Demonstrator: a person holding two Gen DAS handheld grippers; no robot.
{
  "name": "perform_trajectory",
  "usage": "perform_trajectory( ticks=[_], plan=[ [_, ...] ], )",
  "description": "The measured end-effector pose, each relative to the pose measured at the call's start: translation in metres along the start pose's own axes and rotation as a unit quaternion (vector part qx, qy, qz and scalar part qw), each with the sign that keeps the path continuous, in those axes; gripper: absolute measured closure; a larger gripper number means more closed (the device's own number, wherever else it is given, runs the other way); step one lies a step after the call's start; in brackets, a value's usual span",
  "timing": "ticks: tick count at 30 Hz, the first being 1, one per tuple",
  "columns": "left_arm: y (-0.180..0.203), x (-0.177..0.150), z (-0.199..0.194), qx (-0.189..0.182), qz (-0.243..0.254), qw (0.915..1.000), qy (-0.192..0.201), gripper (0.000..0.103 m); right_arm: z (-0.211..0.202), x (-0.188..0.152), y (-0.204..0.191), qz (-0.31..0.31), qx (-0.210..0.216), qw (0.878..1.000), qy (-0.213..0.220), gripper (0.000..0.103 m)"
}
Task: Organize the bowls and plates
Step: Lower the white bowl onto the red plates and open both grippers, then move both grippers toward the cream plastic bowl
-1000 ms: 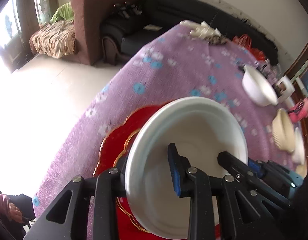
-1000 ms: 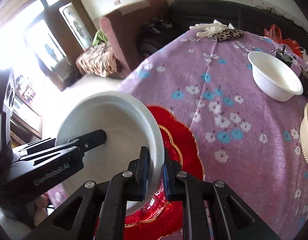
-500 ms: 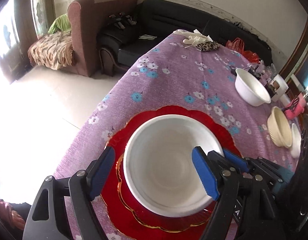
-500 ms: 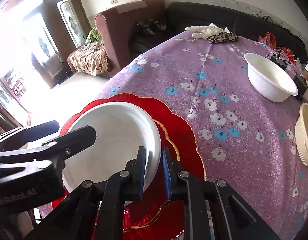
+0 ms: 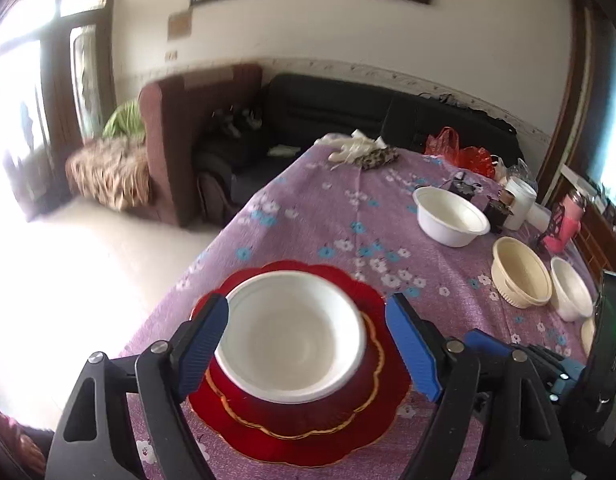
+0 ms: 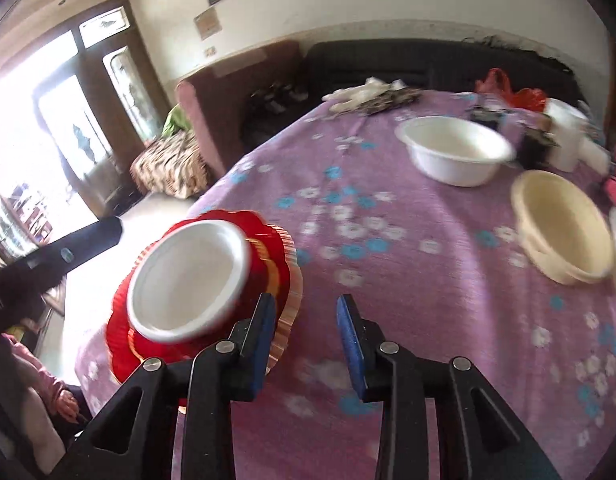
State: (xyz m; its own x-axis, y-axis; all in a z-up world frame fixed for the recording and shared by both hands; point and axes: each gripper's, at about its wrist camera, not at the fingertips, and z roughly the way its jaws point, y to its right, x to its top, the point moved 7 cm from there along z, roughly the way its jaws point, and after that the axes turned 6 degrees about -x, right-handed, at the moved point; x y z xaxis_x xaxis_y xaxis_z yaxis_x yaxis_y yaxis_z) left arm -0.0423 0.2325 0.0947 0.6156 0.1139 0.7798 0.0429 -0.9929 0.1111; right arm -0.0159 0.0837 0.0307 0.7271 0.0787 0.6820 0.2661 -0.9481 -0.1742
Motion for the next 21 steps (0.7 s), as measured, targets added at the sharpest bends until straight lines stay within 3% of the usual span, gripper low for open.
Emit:
perform_trajectory(
  ticks=[4,11,16,21],
  plan=[
    [0.045,-0.003,-0.006,0.003,0.056,0.9983,0.017,0.017,-0.025,-0.013,0.055,0.039,-0.035,0.998,0.020,0.061],
    [0.105,-0.021,0.009,-0.012,0.115,0.9932,-0.014,0.017,-0.060,-0.031,0.169,0.133,-0.096,0.986,0.035,0.060],
    [0.130,-0.028,0.013,-0.018,0.129,0.9912,-0.024,0.017,-0.076,-0.041,0.219,0.168,-0.124,0.977,0.044,0.059],
    [0.145,-0.031,0.018,-0.030,0.111,0.9926,-0.038,0.017,-0.072,-0.045,0.248,0.202,-0.123,0.971,0.037,0.059]
  ],
)
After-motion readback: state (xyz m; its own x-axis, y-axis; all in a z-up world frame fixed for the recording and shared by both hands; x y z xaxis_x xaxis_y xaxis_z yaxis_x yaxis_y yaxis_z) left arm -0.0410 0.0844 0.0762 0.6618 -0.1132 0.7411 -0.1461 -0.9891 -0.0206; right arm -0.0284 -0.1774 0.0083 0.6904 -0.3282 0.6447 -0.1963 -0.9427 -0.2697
